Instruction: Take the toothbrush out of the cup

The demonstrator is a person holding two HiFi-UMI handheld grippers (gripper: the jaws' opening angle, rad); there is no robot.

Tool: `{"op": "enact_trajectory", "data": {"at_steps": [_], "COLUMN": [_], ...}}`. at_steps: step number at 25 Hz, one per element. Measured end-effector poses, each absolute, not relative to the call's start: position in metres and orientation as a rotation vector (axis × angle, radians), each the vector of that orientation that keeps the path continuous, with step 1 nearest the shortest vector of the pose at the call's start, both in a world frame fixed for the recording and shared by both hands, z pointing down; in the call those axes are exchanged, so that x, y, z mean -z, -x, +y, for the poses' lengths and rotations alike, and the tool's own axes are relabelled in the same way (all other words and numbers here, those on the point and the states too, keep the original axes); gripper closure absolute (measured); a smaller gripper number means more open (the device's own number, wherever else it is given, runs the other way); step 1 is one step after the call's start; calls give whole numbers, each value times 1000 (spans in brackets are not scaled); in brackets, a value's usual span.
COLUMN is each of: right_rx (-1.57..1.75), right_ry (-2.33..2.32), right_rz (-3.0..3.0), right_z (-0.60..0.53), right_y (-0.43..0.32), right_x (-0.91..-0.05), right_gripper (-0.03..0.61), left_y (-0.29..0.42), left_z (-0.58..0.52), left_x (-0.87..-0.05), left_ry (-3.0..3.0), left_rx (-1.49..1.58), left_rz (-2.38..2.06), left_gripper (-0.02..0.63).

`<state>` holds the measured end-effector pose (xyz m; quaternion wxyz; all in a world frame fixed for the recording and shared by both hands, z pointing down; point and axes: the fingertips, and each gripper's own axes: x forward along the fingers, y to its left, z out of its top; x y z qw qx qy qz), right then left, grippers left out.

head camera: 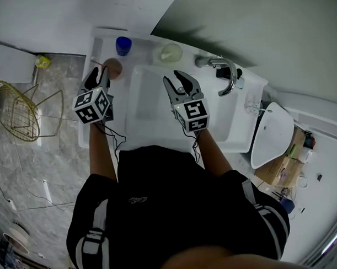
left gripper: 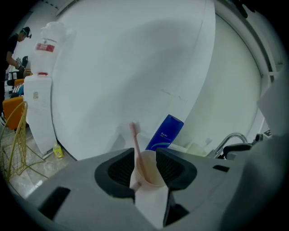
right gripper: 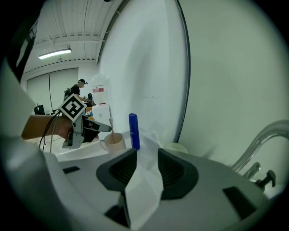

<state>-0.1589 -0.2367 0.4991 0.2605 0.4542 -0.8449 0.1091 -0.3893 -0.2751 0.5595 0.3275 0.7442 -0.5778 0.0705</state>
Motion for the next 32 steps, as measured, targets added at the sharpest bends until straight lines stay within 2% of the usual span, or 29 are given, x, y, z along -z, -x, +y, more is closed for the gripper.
{"op": "enact_trajectory", "data": {"at_steps": [8,9,11,14,32], "right_rx": [-334,-337,-340,-336,-257], "right_ry": [-1229,-1229,-1233,-1239,-1139], "right_rz": [-2269,-2268,-2265,-2272,-2418], "right_z": [-238,-237,-234,-232,-201], "right_y": [157,157,154,149,155], "right_x": [-509,-510,-509,-504,-478], "right_gripper": [426,426,426,434,437], "left_y": [386,387,390,391,389], "left_z": [-295,-295,-297,-299,-238], "left_x": [-573,-572,-565,-547,-432], "left_ry": [-1960,-1962,-1974,-2006,-2168], "left_rx": [-226,-226,-207,-157,-2], "left_rz": [-1466,-1479,-1516,-1553,-1740], "left_gripper": [457,476,557,591,591]}}
